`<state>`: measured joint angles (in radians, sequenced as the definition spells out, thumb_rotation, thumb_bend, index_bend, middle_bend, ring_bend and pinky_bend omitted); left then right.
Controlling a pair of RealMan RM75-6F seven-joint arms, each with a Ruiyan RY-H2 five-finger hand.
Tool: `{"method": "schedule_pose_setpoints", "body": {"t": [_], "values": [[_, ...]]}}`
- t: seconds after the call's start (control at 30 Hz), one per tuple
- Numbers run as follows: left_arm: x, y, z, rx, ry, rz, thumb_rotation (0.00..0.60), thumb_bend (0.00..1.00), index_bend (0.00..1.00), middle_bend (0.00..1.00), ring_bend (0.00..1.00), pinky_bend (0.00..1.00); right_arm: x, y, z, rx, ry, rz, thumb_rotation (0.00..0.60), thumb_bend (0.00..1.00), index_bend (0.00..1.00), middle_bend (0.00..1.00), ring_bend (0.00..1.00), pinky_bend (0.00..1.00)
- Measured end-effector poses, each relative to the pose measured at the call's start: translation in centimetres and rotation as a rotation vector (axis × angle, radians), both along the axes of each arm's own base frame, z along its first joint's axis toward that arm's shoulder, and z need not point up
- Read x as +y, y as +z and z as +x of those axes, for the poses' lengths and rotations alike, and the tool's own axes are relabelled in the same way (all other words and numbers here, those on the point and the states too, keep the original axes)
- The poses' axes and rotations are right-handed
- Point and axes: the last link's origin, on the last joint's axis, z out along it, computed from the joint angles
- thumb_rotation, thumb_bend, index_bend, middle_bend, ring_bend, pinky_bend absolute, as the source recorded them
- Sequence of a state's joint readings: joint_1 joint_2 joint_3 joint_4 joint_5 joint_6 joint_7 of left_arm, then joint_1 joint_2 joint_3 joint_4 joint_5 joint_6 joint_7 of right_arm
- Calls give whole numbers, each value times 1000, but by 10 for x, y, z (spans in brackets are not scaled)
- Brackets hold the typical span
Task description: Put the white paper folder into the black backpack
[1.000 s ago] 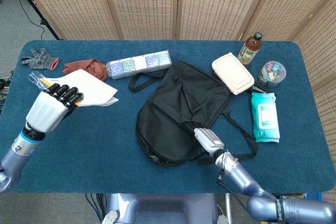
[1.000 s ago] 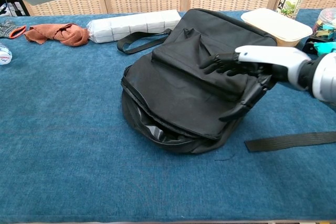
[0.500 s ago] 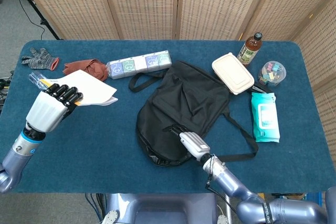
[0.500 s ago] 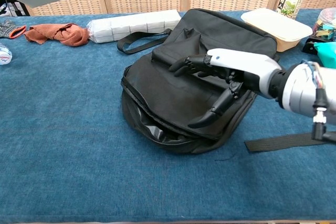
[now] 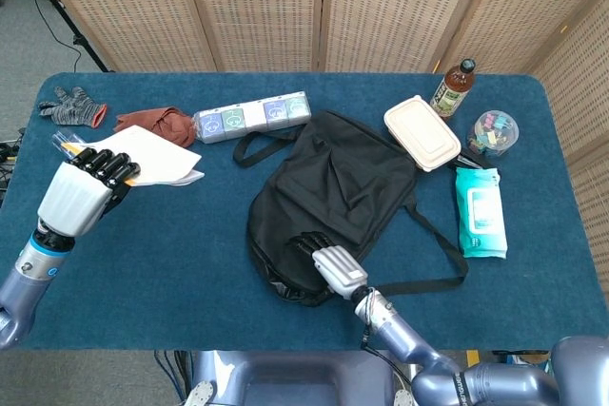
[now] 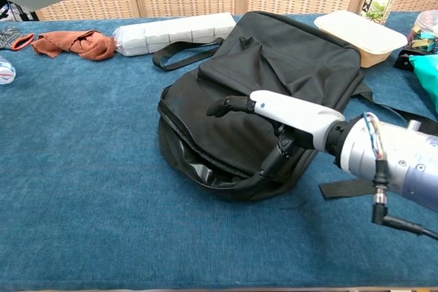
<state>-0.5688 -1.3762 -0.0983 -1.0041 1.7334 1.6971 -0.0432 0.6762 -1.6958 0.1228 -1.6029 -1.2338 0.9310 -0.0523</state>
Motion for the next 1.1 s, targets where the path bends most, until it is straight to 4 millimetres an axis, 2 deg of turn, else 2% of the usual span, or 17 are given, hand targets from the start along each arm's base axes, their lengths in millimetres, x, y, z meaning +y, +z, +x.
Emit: {"method": "schedule_pose_setpoints", "body": {"t": [0.27, 0.63, 0.93, 1.03, 1.1], "values": [[1, 2, -4, -11, 4, 1, 600, 497, 748, 614, 559, 660, -3, -9, -2, 20, -11, -10, 600, 0, 176, 165, 15, 0], [2, 6, -8, -13, 14, 8, 600, 497, 748, 614, 559, 660, -11, -6, 0, -8, -58, -8, 600, 0, 188, 180, 23, 0], [1, 9, -8, -18, 8, 11, 600, 497, 748, 614, 559, 660, -14, -11, -1, 22, -57, -29, 600, 4, 307, 331, 173, 33], [1, 10, -9, -17, 8, 14, 600, 497, 748, 614, 559, 660, -15, -10, -1, 16, -68, -31, 600, 143, 344, 379, 224, 97], [1, 10, -10, -17, 10, 12, 600, 497, 748, 614, 559, 660, -16, -8, 0, 7, -75, -30, 600, 290, 386, 421, 269, 174]]}}
